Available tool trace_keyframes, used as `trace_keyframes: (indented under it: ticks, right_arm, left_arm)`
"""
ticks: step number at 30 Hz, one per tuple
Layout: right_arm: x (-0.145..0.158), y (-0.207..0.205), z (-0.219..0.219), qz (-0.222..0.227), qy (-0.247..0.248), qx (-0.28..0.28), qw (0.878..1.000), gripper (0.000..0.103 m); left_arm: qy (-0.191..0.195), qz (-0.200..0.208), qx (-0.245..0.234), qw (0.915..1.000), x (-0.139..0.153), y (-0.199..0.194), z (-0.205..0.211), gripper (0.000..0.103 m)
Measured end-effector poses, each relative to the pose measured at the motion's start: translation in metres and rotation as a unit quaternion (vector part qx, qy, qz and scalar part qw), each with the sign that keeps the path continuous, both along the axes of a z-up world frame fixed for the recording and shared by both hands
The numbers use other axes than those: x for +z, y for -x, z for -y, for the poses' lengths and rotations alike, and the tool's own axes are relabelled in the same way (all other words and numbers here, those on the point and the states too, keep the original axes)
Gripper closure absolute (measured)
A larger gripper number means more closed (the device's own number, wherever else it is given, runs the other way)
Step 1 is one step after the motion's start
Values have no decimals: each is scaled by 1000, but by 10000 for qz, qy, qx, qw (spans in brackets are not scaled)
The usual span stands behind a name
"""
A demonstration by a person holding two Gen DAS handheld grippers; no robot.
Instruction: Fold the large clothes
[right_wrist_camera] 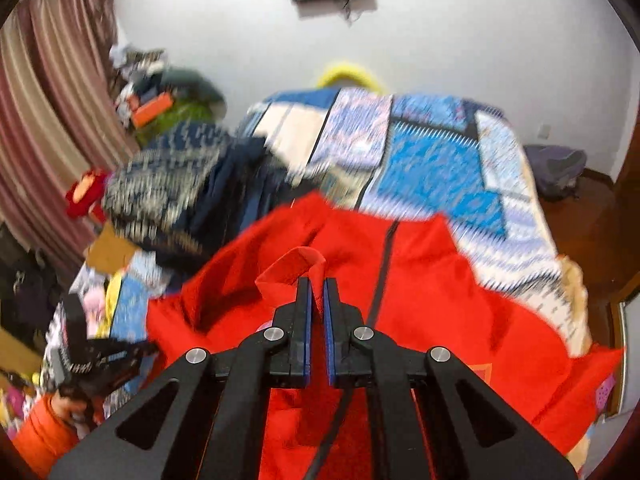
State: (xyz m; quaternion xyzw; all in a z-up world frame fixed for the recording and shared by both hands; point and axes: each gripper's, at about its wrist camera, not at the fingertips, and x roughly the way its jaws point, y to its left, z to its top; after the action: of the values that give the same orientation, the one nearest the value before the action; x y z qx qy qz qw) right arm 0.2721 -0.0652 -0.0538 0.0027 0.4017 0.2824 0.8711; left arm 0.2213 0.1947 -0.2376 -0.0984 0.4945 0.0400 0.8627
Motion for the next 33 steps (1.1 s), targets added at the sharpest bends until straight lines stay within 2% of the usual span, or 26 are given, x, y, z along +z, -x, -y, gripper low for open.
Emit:
trace_keyframes:
  ticks: [2,7,11,15,17,19,22,24,26,28,29,30,31,32,33]
  right_arm:
    - [17,-8,8,132,-167,-128,9997,99]
    - [62,-15,34,620,-607,-464,9951,99]
    - [70,-9,63,719,-880,-710,9910,99]
    - [43,-4,91,533,-748,-1044,9903,99]
    - [23,-5,109,251,-710,-1196,9900,100]
    - [1,-5,126,-34,-664,-1343,9887,100]
    - [-35,-1,141,-483,-356,-1411,9882,100]
    - [-48,2,146,-751,-334,-1337,9876,99]
    - [-60,3,141,-927,-193,-1292,9871,99]
    - [-65,2,135,-1042,-106,-1284,9862,99]
    - [-71,-1,133,-1221,-182,-1236,9846,96]
    - [-78,-6,131,-1486,-319,-1184,9813,88]
    - [-88,-11,127,-1777,-435,-1131,9766,82]
    - [-96,-14,123,-1972,-494,-1090,9730,69]
    - [-104,-17,118,-2097,-497,-1062,9707,61]
  left_arm:
    - [104,115,15,9999,12,6,-4,99]
    - [655,198,49,9976,28,17,-11,99]
    - [912,265,0,9955,32,25,-11,99]
    - [723,128,-90,9973,23,28,-3,99]
    - [640,-146,-65,9978,6,26,-1,99]
    - [766,-428,-46,9961,-11,29,-4,99]
    - [664,-617,-22,9959,-24,33,-1,99]
    - [537,-731,-50,9959,-28,37,3,99]
    - [416,-778,-27,9961,-29,38,6,94]
    - [346,-778,24,9964,-28,39,7,83]
    - [323,-750,83,9966,-27,40,7,71]
    - [303,-701,138,9970,-27,42,7,64]
    - [284,-642,196,9973,-25,45,5,62]
    - [253,-627,255,9974,-26,45,3,60]
    - [258,-654,291,9971,-30,44,-2,60]
